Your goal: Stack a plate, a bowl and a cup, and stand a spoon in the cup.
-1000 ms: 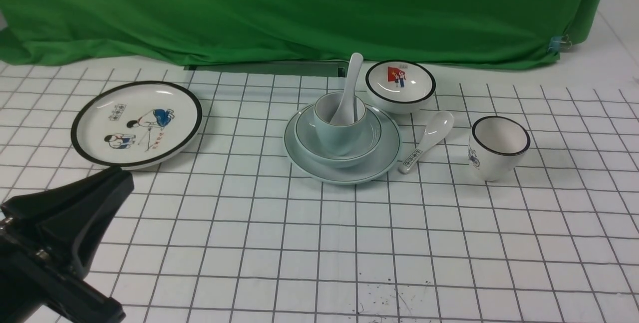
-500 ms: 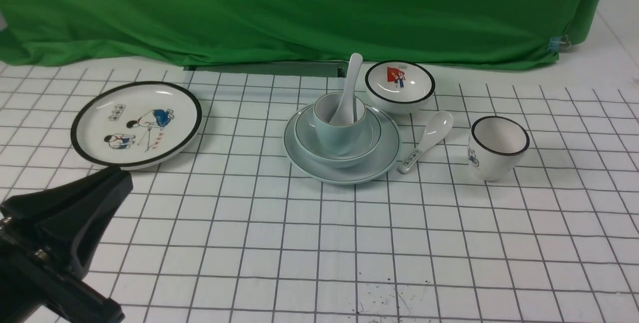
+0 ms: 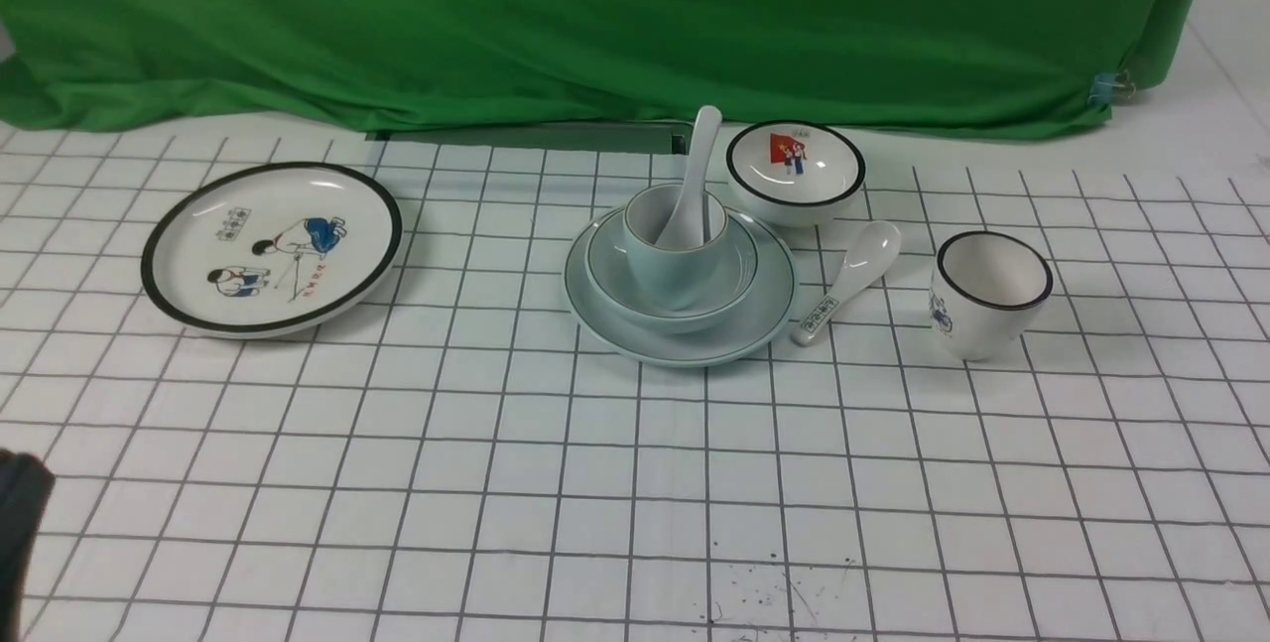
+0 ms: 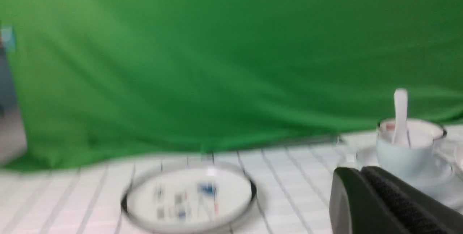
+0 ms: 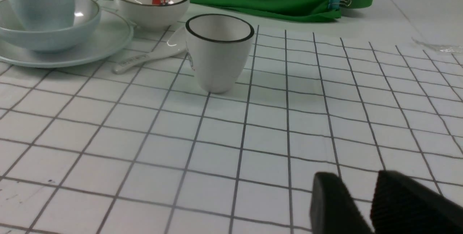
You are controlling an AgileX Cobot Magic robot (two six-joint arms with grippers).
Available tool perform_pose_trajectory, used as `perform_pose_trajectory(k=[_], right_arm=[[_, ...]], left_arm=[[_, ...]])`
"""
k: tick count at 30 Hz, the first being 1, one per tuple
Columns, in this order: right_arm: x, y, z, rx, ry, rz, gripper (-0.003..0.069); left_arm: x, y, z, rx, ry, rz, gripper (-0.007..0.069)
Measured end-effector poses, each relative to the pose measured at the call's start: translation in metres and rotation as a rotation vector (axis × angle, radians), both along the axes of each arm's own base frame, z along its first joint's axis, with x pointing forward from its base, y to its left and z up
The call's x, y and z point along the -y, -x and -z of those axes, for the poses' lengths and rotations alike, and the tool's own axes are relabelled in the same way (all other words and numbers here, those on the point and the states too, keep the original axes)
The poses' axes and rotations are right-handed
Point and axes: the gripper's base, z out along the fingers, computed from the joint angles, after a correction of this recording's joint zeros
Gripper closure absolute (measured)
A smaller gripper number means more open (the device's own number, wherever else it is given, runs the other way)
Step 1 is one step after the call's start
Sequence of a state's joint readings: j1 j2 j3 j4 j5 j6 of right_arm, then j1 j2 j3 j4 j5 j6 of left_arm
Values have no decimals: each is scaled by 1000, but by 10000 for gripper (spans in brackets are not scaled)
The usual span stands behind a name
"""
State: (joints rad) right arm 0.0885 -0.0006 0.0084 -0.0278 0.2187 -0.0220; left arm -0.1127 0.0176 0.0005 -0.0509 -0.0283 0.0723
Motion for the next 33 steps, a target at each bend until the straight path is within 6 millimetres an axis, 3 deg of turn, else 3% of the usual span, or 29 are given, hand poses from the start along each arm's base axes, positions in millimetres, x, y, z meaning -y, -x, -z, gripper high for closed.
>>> perform_pose_trajectory(k=[5, 7, 13, 33], right_arm=[[0, 0, 0, -1, 0, 0, 425], [0, 0, 0, -1, 0, 0, 423], [0, 0, 0, -1, 0, 0, 421], [0, 0, 0, -1, 0, 0, 419]], left_arm=[[0, 2, 25, -258, 46, -7, 656], [0, 2, 27, -280, 49, -17, 656], [-5, 2, 28, -285, 63, -98, 656], [-5, 2, 26, -270, 53, -108, 656]])
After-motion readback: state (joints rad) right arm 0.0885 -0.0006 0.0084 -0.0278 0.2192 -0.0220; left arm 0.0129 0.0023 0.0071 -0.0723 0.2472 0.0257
